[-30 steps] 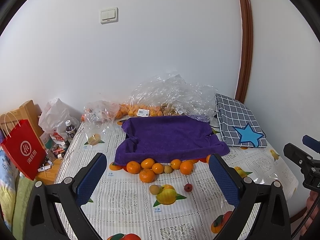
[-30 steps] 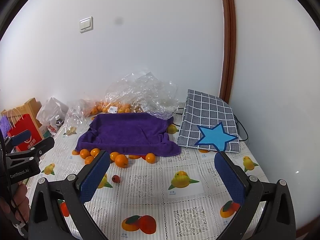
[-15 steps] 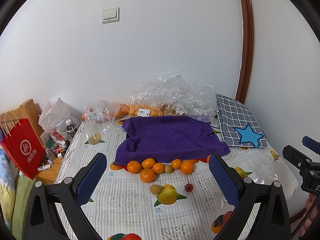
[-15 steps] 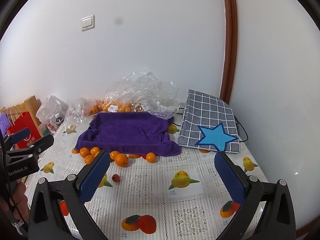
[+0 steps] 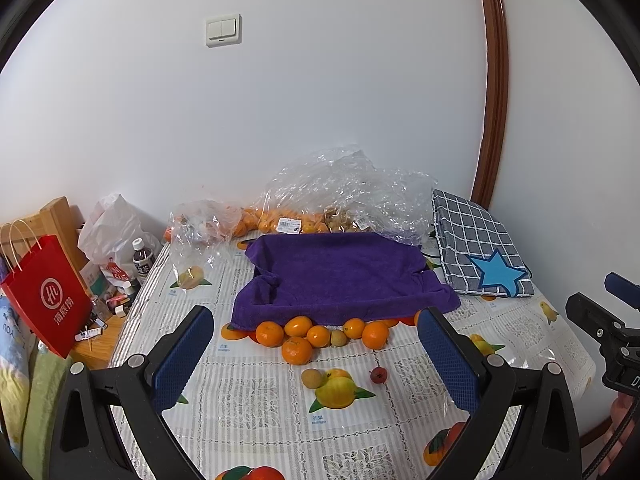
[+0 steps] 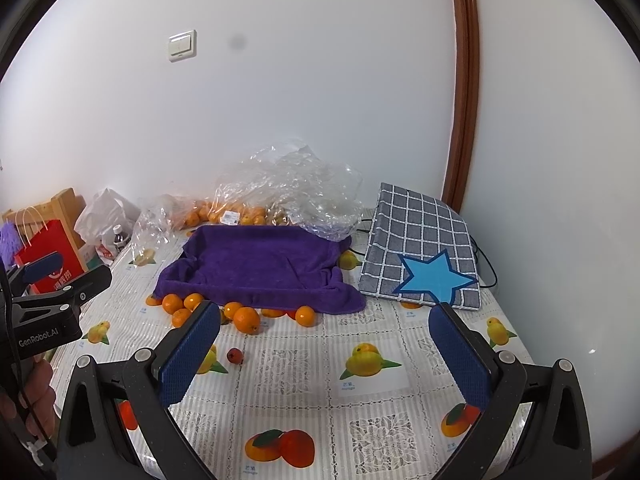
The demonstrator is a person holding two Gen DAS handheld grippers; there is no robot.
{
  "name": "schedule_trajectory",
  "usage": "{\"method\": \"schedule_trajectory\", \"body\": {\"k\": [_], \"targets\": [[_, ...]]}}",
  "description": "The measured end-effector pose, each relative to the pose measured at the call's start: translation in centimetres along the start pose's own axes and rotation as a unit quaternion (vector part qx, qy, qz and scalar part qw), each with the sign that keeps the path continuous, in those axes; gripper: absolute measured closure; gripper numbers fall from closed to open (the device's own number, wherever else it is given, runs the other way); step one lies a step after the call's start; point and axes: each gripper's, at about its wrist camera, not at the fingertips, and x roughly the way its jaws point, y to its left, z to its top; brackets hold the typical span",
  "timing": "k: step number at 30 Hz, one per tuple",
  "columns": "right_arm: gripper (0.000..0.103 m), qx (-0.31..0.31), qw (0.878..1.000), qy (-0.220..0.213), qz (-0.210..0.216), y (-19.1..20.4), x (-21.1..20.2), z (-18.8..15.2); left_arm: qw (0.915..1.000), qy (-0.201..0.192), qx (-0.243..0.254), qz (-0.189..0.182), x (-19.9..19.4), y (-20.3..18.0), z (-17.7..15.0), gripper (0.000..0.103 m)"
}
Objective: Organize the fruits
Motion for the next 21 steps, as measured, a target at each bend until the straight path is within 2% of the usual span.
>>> {"method": "schedule_trajectory", "body": {"k": [21], "targets": [[0.001, -0.006, 1.000, -0.002, 0.000, 0.50, -0.11, -0.37, 1.0000, 0.001, -0.002, -0.001, 0.06, 0.12, -0.10, 0.000]]}}
